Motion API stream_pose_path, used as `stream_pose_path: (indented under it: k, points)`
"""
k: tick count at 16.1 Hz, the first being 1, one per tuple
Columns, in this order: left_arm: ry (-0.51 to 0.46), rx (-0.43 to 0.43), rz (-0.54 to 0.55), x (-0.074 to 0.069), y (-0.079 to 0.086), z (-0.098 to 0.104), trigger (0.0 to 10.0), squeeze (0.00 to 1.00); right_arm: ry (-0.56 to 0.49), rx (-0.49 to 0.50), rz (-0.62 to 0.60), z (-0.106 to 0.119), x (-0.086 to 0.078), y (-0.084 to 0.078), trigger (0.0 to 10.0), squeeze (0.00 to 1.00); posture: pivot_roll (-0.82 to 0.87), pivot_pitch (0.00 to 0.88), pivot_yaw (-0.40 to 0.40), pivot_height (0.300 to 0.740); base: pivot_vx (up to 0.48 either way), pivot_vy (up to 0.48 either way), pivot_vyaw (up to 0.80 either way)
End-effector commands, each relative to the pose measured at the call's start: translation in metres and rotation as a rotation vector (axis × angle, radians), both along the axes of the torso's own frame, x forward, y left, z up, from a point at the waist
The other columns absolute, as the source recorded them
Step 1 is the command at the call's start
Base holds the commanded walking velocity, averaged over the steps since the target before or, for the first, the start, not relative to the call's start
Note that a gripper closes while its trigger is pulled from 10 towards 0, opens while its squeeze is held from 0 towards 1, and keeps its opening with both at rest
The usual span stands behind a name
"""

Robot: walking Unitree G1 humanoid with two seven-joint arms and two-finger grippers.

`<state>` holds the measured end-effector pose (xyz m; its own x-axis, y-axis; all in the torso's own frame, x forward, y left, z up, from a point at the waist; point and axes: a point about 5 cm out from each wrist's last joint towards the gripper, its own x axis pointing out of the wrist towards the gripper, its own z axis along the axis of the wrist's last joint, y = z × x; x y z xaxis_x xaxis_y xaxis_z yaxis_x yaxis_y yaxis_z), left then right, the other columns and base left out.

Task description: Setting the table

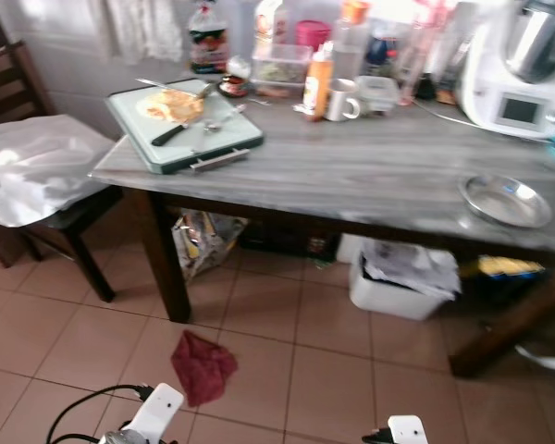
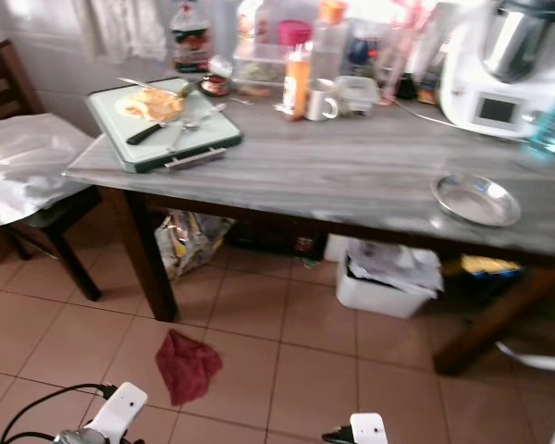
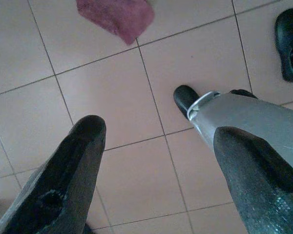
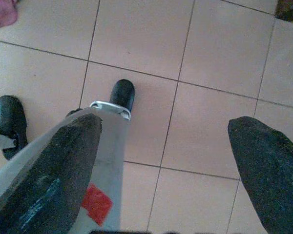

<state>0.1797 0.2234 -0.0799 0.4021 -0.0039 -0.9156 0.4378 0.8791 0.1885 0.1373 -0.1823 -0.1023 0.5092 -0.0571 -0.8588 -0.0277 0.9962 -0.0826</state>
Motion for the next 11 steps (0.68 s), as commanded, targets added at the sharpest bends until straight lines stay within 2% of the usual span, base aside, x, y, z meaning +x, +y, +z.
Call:
stream_pose_path:
  k: [1, 3, 11]
  points:
    - [0.005, -0.004, -0.014, 0.0003, -0.0017, -0.0002, 10.0, 0.0, 0.052, 0.006, 0.001, -0.0046, -0.0127, -0.0005, 10.0, 0.0, 0.11, 0.018, -0.03, 0.74, -0.27, 0.0, 0.0]
    - [0.006, 0.0, -0.017, 0.0002, -0.001, -0.0001, 10.0, 0.0, 0.054, 0.007, -0.001, -0.0049, -0.0135, -0.0002, 10.0, 0.0, 0.11, 0.019, -0.03, 0.74, -0.255, 0.0, 0.0]
    - [0.01, 0.007, -0.022, -0.0005, 0.0013, 0.0002, 10.0, 0.0, 0.06, 0.009, -0.003, -0.0058, -0.0155, 0.0027, 10.0, 0.0, 0.11, 0.025, -0.028, 0.74, 0.0, 0.0, 0.0]
